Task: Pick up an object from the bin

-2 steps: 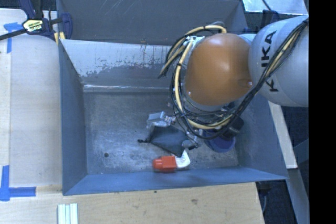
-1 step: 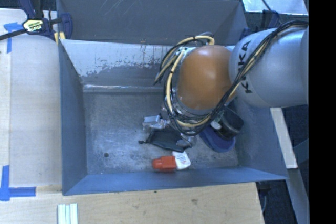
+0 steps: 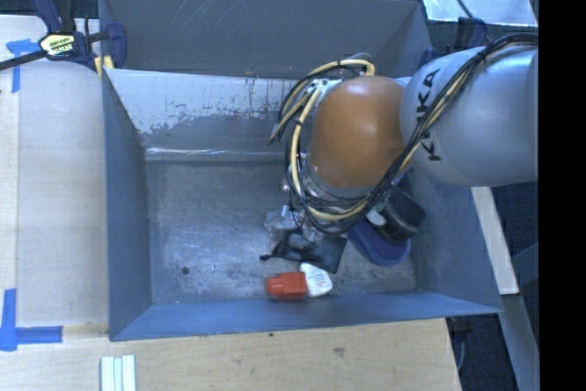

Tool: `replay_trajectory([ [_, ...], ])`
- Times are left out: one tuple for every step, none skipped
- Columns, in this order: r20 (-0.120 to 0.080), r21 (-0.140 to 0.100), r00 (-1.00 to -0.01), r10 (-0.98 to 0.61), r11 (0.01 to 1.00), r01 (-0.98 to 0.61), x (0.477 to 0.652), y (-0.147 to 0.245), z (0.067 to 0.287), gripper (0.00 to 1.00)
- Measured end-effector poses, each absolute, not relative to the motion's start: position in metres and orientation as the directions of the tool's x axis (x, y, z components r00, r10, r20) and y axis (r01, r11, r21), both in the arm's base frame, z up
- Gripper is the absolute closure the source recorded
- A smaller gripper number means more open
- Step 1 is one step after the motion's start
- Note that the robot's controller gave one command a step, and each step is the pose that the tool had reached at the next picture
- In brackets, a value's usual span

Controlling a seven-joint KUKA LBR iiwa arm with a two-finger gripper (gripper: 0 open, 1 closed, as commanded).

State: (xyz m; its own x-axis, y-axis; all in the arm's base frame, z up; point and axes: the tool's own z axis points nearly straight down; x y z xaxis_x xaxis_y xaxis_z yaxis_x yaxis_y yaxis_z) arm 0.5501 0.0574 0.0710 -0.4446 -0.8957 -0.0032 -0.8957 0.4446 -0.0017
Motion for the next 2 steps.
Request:
replay_trajectory([
  [-0.007,-0.008,-0.42,-0.907,0.42,-0.907,0.539,0.082,0.179,1.0],
  [-0.008,-0.011,-0.393,-0.919,0.393,-0.919,0.55,0.079,0.324,1.0],
])
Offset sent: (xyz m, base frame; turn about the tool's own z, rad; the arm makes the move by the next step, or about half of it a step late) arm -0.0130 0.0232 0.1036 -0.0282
